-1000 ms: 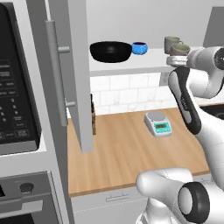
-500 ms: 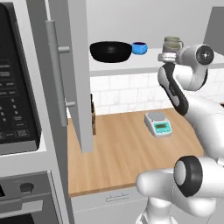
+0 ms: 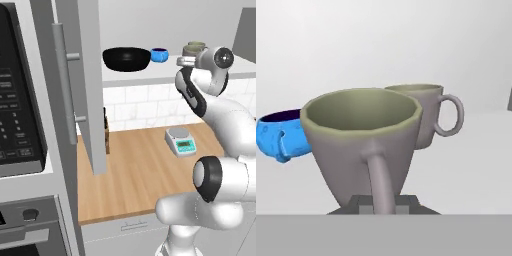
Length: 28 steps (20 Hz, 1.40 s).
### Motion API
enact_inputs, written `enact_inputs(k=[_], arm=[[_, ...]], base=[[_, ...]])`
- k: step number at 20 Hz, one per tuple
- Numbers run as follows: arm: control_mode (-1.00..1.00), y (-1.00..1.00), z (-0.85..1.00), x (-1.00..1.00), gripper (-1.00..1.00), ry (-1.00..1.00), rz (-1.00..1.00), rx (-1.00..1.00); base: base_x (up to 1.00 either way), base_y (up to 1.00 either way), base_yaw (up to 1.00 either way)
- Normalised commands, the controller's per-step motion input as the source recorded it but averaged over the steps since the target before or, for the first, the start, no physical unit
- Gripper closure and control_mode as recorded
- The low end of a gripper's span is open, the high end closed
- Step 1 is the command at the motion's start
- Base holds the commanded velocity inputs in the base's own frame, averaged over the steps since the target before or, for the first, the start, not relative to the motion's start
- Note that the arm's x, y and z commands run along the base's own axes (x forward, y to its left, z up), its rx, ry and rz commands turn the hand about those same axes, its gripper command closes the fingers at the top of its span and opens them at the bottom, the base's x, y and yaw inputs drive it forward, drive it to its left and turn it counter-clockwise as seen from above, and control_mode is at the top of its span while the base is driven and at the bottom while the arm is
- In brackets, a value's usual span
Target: Gather all objects into one cabinet and sort the glasses and bowls to opposite sides.
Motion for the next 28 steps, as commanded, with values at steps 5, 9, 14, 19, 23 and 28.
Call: enact_inputs(k=[5,9,14,19,23,28], arm=[[-1.00,-0.15,-0.09,0.35,1.00,0.00,0.00,0.00],[-1.00,-0.11,-0.06,0.44,1.00,0.01,0.00,0.00],[-1.00,-0.09,-0.07,0.27,1.00,0.10,-0.03,0.00],[-1.00,-0.24,0.00,0.14,1.00,0.25,-0.09,0.00],[-1.00,-0.10,-0.26,0.08,-1.00,0.15,-0.12,0.00],[-1.00,-0.07,-0.33,0.00,-1.00,0.10,-0.09,0.00]], base=[[0.00,0.00,0.00],[0.00,0.00,0.00],[0.00,0.00,0.00],[0.00,0.00,0.00],[0.00,0.00,0.00],[0.00,0.00,0.00]])
